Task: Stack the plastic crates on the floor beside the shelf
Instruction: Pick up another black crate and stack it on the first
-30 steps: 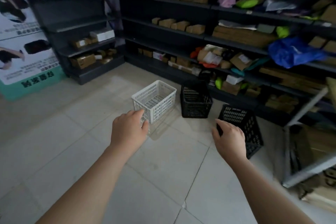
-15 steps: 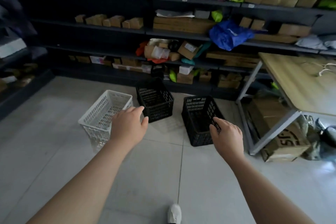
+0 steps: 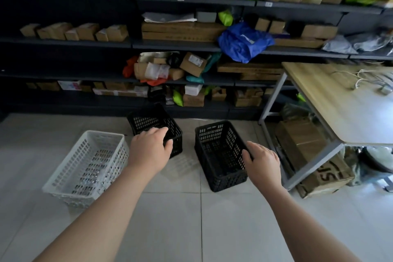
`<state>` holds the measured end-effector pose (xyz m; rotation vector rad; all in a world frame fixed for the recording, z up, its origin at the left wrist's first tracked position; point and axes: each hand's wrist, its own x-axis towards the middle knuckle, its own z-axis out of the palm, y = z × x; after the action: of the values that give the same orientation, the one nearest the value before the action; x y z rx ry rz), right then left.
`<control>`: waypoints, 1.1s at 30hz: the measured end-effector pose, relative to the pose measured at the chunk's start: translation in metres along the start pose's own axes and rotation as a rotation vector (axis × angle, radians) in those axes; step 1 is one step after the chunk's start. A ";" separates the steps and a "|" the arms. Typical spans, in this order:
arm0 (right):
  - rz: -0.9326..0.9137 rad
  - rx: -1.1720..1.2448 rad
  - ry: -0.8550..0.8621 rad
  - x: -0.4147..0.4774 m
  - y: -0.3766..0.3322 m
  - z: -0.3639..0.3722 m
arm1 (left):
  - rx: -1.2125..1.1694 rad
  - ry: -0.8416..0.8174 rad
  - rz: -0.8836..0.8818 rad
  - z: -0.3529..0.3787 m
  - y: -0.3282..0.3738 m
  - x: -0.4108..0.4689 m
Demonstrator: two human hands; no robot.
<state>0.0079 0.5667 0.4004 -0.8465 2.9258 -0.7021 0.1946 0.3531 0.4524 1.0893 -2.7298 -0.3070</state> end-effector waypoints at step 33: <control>0.643 -0.027 0.161 0.275 -0.018 0.123 | 0.088 -0.430 0.592 0.144 0.052 0.454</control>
<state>-0.2007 0.3616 0.3271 0.1793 3.0585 -0.6862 -0.1993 0.0921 0.3708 0.1954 -3.3013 -0.3579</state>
